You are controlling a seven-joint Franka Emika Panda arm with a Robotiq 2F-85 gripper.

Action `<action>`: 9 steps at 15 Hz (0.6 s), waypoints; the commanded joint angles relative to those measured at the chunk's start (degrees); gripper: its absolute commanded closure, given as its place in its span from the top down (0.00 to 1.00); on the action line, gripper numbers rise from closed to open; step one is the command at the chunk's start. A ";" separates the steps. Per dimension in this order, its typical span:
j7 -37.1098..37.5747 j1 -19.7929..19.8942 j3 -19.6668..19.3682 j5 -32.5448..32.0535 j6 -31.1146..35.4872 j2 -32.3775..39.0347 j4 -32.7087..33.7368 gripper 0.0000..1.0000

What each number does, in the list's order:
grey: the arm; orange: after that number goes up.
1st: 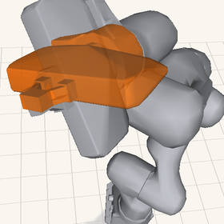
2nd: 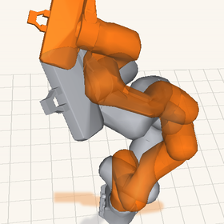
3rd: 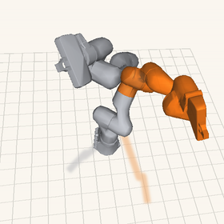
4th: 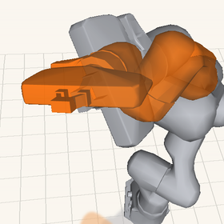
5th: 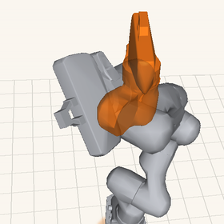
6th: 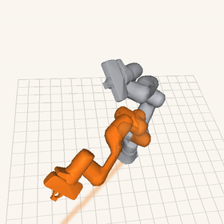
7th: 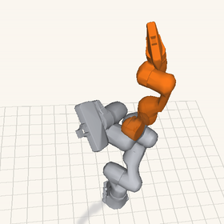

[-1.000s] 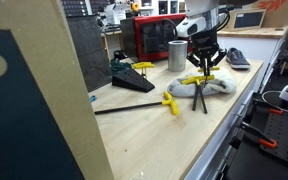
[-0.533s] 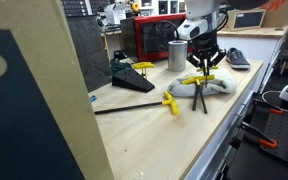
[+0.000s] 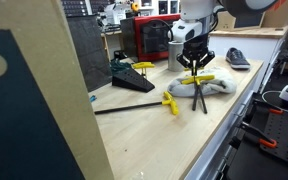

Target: Remove one wrench from the black stand and put it on the towel.

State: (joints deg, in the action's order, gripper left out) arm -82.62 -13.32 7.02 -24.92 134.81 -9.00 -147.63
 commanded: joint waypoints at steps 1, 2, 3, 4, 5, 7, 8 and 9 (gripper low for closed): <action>-8.87 0.57 -0.36 -0.45 4.93 2.00 1.12 0.02; -9.52 0.55 -0.37 -0.27 5.82 2.39 1.10 0.02; -10.21 0.51 -0.34 0.13 6.51 2.76 1.08 0.02; -11.04 0.43 -0.25 0.82 6.55 3.17 1.24 0.02; -10.80 0.41 -0.08 1.31 5.87 3.43 1.54 0.32; -11.04 0.42 0.00 2.49 5.25 3.72 1.93 0.38; -10.89 0.44 0.05 3.08 4.86 3.78 2.21 0.47; -10.84 0.46 0.07 3.72 4.57 3.85 2.51 0.53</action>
State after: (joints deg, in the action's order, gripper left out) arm -84.38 -13.36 7.14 -25.00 139.52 -5.55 -146.74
